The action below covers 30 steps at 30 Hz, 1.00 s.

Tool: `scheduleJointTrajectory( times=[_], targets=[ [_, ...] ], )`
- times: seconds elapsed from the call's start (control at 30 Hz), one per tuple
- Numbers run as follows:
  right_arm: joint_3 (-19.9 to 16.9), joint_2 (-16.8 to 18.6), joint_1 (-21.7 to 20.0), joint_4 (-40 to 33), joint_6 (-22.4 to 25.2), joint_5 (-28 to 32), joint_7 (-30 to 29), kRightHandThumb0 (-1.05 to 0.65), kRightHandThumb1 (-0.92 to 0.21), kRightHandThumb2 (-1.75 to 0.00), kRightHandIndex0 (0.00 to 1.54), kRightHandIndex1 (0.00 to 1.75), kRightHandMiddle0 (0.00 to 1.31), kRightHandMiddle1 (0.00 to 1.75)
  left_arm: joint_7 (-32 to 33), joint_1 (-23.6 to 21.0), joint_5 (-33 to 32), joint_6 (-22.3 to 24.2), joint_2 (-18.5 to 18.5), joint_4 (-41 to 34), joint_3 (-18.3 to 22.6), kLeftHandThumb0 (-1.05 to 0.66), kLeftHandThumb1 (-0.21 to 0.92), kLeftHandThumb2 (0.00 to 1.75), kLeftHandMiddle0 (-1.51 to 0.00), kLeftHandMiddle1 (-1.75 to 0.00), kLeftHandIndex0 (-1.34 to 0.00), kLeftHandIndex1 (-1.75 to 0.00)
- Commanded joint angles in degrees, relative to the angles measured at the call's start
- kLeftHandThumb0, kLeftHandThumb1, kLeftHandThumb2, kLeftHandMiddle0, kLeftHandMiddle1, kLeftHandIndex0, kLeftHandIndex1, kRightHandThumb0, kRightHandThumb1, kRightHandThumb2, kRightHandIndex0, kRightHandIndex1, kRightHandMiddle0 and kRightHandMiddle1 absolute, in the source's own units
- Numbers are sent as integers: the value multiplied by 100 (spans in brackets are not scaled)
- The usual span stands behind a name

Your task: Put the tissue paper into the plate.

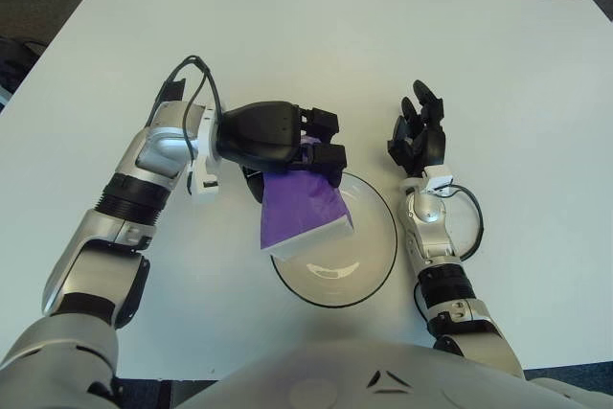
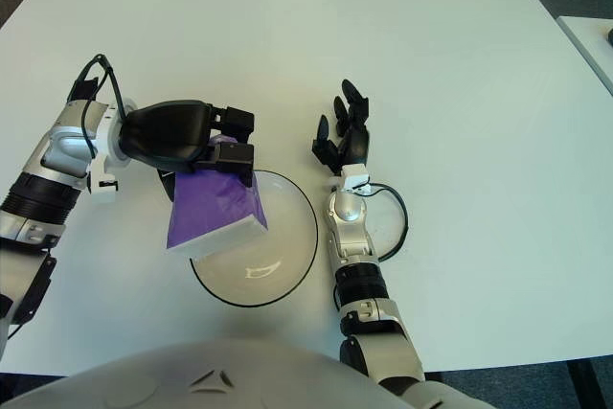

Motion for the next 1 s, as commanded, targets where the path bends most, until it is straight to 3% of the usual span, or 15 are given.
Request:
scheduleJointTrajectory(
  times=[0.0,0.4,0.97],
  targets=[
    [-121,32,752,965,390,66,-24,-65,-92,-70,32,1,0,56,372,-58,354,-169,-30,224,41,0,18,146,-74,-167,-48,-175],
    [-66,76,797,932,347,18,-60,-67,-92,-72,31,0,0,54,1040,-264,965,-570,-177,979,-79,0,18,146,-74,-168,-48,-175],
    [29,131,830,897,384,-33,-137,-68,-92,-73,30,0,0,53,1447,-387,1369,-575,-159,1428,-302,0,18,146,-74,-168,-48,-175]
  ],
)
